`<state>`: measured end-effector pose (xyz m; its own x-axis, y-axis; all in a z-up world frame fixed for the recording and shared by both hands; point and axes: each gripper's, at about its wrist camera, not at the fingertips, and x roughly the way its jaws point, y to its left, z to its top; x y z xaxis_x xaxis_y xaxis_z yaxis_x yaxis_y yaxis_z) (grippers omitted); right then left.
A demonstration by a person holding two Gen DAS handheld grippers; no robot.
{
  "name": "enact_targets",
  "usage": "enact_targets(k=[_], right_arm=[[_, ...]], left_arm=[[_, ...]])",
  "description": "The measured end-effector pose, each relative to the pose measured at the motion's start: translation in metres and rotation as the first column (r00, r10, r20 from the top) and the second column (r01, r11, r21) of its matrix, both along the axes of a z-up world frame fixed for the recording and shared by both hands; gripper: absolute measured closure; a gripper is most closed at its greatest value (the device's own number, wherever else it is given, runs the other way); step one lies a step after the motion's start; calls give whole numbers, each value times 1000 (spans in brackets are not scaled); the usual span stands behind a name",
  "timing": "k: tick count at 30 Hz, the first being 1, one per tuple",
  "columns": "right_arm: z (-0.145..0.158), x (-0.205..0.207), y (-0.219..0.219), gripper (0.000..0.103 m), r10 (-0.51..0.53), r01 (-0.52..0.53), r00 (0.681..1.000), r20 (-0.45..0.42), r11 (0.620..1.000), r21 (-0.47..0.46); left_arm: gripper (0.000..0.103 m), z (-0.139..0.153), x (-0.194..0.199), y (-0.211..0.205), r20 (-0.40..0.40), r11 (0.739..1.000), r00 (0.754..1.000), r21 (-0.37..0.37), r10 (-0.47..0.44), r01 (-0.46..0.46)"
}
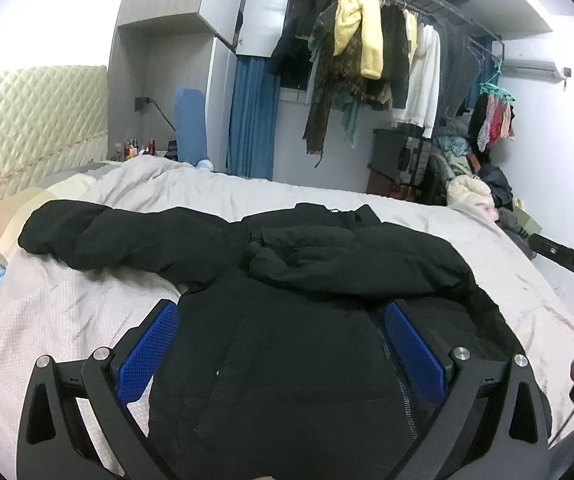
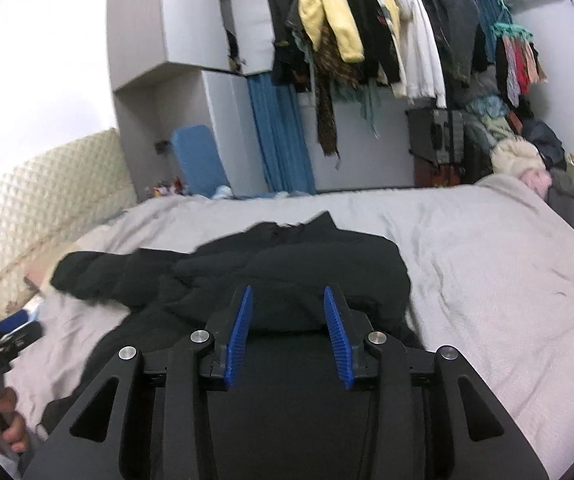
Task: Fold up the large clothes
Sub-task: 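Reach the left gripper to the other sleeve cuff and close on it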
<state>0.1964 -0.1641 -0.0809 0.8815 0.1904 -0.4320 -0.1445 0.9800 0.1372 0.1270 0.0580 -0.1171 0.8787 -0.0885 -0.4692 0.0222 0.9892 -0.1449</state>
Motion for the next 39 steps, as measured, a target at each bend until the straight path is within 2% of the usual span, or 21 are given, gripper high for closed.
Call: enact_targets(k=[5, 11, 13, 17, 19, 23, 27, 30, 32, 37, 39], right_arm=[[6, -42, 23, 59, 41, -37, 996, 75, 998, -56], [-5, -76, 32, 45, 66, -64, 995, 69, 998, -27], [-10, -86, 33, 27, 61, -60, 996, 60, 998, -13], [-17, -103, 37, 17, 56, -55, 997, 54, 998, -21], [-16, -105, 38, 7, 47, -45, 997, 64, 998, -33], [-16, -105, 38, 3, 42, -39, 997, 71, 998, -42], [-22, -98, 36, 2, 37, -36, 999, 37, 999, -33], [-27, -95, 35, 2, 28, -28, 999, 20, 999, -25], [-29, -92, 34, 2, 15, -15, 1000, 13, 999, -29], [-37, -85, 29, 2, -11, 11, 999, -32, 1000, -4], [-40, -82, 27, 2, -27, 27, 998, -50, 1000, 4]], left_arm=[[0, 10, -13, -3, 26, 1000, 1000, 7, -12, 11], [0, 14, -23, -3, 37, 1000, 999, 11, -15, 15], [0, 14, -25, 0, 36, 1000, 999, 19, -10, 10], [0, 19, -21, 8, 33, 1000, 999, 11, -1, 1], [0, 23, -15, 15, 36, 1000, 999, 10, 9, -9], [0, 30, 11, 37, 38, 999, 998, -18, 50, -49], [0, 29, 44, 71, 5, 993, 994, -57, 107, -107], [0, 27, 70, 108, -32, 984, 990, -106, 139, -142], [0, 26, 87, 137, -58, 978, 984, -113, 171, -177], [0, 9, 132, 238, -156, 950, 954, -143, 256, -278], [0, -10, 144, 286, -208, 924, 937, -207, 280, -322]])
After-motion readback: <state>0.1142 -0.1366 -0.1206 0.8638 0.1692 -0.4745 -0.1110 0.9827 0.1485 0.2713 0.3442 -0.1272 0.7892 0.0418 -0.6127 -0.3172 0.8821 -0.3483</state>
